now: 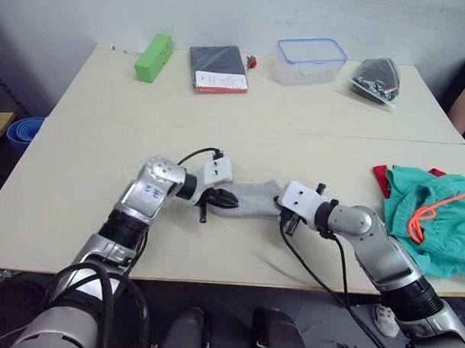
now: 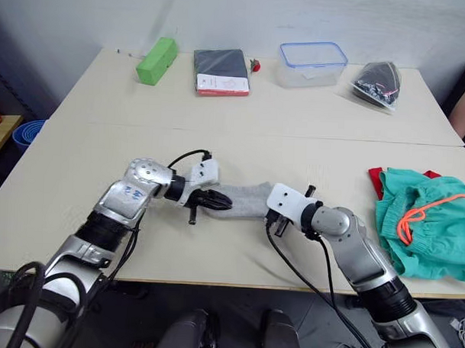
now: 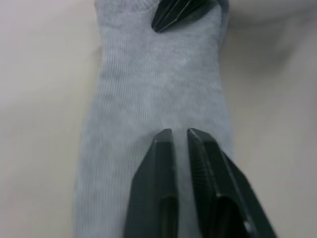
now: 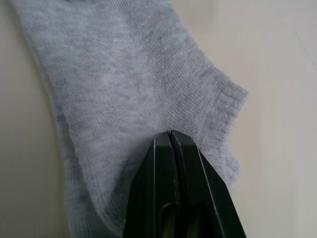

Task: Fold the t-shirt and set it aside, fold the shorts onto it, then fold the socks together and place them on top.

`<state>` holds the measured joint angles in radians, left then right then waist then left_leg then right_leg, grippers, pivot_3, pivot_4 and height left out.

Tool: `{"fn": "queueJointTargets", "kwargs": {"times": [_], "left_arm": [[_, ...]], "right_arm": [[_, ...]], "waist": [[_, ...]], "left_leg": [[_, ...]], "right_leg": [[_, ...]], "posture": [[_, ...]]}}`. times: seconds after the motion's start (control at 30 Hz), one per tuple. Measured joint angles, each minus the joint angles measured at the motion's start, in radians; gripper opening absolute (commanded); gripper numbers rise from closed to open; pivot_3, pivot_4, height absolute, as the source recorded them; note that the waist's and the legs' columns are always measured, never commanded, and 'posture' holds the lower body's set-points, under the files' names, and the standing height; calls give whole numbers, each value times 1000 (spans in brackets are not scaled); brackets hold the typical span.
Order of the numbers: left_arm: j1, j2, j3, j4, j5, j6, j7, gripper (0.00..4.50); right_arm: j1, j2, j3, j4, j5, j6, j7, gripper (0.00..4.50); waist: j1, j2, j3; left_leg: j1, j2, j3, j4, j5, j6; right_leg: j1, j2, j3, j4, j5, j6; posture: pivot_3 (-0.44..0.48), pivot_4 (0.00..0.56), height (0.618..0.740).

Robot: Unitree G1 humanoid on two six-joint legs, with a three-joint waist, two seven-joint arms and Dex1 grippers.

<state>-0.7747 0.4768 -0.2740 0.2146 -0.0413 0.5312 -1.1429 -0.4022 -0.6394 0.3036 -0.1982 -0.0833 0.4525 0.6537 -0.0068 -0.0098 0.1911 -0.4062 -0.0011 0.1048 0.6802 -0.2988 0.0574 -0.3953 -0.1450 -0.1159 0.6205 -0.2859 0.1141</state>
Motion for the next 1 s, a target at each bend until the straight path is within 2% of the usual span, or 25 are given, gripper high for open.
{"fn": "queueJointTargets", "kwargs": {"times": [0.1,0.17,0.2,0.23,0.27,0.3,0.37,0.4,0.5,0.6,0.83,1.0], "left_arm": [[43,55,152,-119,-92,228,49,2181],[105,51,284,-225,-172,438,109,2811],[123,48,308,-247,-189,483,121,3150],[149,46,331,-261,-214,565,142,3211],[181,10,395,-320,-242,687,180,3389],[211,-83,483,-415,-272,840,226,3674],[256,-223,561,-530,-304,1012,324,4209],[278,-284,587,-554,-312,1046,376,4480],[311,-484,712,-555,-325,1075,573,4480],[287,-556,802,-530,-390,1083,709,4480],[203,-529,854,-372,-596,1082,930,4480],[169,-440,812,-252,-768,1078,1047,4480]], "right_arm": [[5,10,-8,1,0,10,-2,0],[7,26,-17,0,1,24,-5,0],[9,28,-19,-1,1,26,-5,0],[13,28,-27,-2,1,30,-7,0],[16,30,-30,-2,1,30,-8,0],[20,32,-32,-2,1,30,-8,0],[19,37,-32,-3,0,33,-7,0],[18,40,-32,-3,1,36,-7,0],[16,46,-34,-10,1,50,1,0],[15,46,-36,-14,1,61,10,0],[16,46,-38,-32,2,90,20,0],[19,46,-39,-45,3,105,20,0]], "waist": [[0,0,0],[0,0,0],[0,0,0],[5,0,0],[6,0,0],[6,0,0],[5,-1,0],[5,-1,0],[7,-1,0],[10,-2,0],[11,-2,0],[12,-2,0]], "left_leg": [[0,0,-2,0,0,0],[1,0,-3,0,0,0],[1,0,-3,0,0,0],[1,-1,-4,0,0,-1],[0,-1,-5,0,0,-1],[0,-2,-5,0,0,-1],[1,-2,-6,0,0,-1],[1,-2,-6,0,0,-2],[1,-1,-6,0,1,-3],[1,0,-6,-1,-1,-9],[2,-1,-6,0,-2,-11],[2,-1,-6,-1,-3,-11]], "right_leg": [[1,0,3,0,0,0],[2,0,4,-1,0,0],[2,0,4,0,0,0],[3,0,4,0,0,0],[3,0,3,-1,0,0],[3,0,4,0,0,0],[4,0,4,0,0,0],[4,0,4,0,0,0],[4,1,3,-1,0,0],[4,1,3,-4,0,0],[3,0,3,-2,0,0],[3,0,3,-2,0,0]], "posture": [[0,150,740],[0,150,740],[0,150,740],[0,150,740],[0,150,740],[0,150,740],[0,150,740],[0,150,740],[0,150,740],[0,150,740],[0,150,740],[0,150,740]]}}
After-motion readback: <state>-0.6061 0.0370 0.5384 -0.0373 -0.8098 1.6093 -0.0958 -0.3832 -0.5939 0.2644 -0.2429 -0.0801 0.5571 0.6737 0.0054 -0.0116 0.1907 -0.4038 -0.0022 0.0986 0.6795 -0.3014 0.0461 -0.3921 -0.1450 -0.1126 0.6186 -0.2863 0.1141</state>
